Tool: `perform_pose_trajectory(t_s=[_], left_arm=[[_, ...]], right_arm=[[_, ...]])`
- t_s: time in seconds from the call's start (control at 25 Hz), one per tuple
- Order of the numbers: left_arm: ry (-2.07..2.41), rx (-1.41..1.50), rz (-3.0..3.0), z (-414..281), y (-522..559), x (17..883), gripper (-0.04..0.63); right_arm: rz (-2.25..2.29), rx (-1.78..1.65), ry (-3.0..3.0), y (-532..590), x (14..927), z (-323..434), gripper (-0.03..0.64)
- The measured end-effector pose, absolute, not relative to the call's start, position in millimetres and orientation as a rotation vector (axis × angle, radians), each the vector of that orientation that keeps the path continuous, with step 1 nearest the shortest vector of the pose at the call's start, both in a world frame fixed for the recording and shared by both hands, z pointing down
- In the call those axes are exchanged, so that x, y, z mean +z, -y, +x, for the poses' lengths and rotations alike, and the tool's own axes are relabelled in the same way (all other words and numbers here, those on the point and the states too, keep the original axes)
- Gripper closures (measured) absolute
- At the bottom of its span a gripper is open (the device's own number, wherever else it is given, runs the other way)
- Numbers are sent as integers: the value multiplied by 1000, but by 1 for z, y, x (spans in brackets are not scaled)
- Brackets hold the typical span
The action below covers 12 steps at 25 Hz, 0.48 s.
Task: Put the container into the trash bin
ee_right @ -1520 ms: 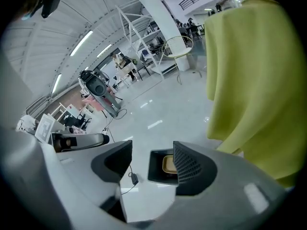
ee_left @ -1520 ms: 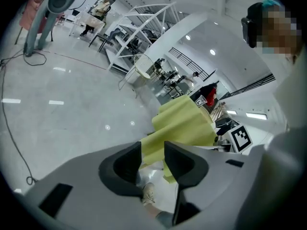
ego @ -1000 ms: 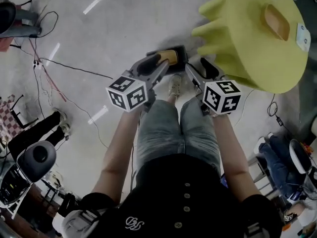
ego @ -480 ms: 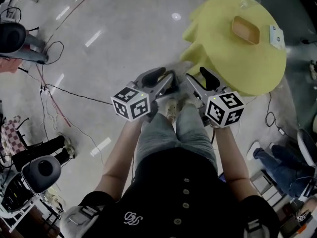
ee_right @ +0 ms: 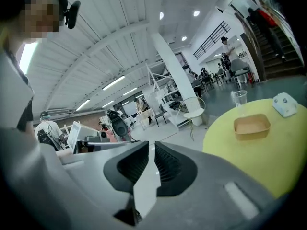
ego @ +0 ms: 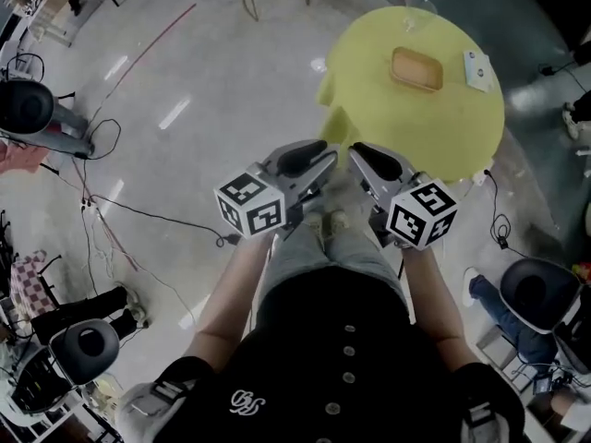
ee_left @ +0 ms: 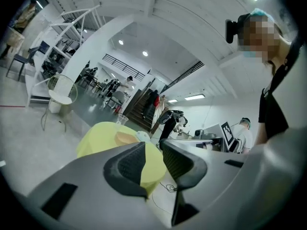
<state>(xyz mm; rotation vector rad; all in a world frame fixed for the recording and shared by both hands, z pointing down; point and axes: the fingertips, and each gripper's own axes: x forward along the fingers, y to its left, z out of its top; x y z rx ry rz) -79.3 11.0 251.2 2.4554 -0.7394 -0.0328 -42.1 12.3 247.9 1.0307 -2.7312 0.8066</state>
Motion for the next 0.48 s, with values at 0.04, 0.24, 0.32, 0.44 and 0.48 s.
perform_pose_trajectory(t_s=[0.04,0.24,0.32,0.44,0.48], left_arm=[[714,-38,2472,-70,-12,247,482],[611,-73,2532,-31,-10,228,535],[574,-77,2543,-20,-11,222,549],[567,-67,2558,-15,-12,213,559],[576,-65,2561,-12,-12,212,561]], right_arm=[[1038,808,2745,-12,243,-36,590],[1040,841,2817,-14,224,-14,612],[1066,846,2834,-14,218,-7,614],[1135,828,2845,-16,208,0,614],[1159,817,2844,-16,207,5,614]])
